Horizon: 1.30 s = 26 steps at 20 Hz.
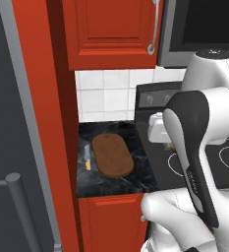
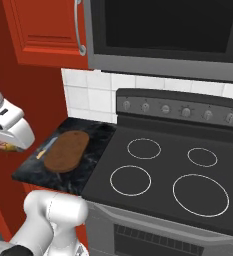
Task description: Retrieve the chicken drumstick from the fridge and place it on the cutting board.
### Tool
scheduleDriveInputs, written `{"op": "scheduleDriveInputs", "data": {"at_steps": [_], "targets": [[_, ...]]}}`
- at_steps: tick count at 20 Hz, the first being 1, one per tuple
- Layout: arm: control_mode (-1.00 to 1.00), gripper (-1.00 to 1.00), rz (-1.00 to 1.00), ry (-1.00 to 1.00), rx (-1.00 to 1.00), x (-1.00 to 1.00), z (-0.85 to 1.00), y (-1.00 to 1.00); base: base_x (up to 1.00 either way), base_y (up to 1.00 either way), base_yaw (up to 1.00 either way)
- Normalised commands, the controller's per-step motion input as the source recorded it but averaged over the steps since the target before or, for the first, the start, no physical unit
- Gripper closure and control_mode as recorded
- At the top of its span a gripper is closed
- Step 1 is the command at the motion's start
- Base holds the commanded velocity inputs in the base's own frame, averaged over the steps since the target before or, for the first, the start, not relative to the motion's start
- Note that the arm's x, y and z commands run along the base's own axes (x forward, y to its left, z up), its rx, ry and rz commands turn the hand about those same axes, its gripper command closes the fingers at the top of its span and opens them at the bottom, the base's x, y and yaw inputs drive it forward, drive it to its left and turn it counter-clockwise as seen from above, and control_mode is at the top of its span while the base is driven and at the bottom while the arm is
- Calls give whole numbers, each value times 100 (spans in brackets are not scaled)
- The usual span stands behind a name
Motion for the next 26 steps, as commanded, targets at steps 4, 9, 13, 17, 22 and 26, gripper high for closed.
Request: {"op": "scheduleDriveInputs", "data": {"at_steps": [4, 9, 13, 17, 22, 26], "targets": [[100, 100, 0, 0, 0, 0, 0, 0, 9, 0, 1], [-100, 100, 5, 0, 4, 44, -27, 0, 0, 0, 0], [-100, 100, 5, 2, 2, 68, -55, 0, 0, 0, 0], [-100, 100, 1, 11, -1, 90, -88, 0, 0, 0, 0], [-100, 100, 0, 14, -2, 96, -76, 0, 0, 0, 0], [-100, 100, 7, 0, 0, 87, -60, 3, 0, 0, 0]]}}
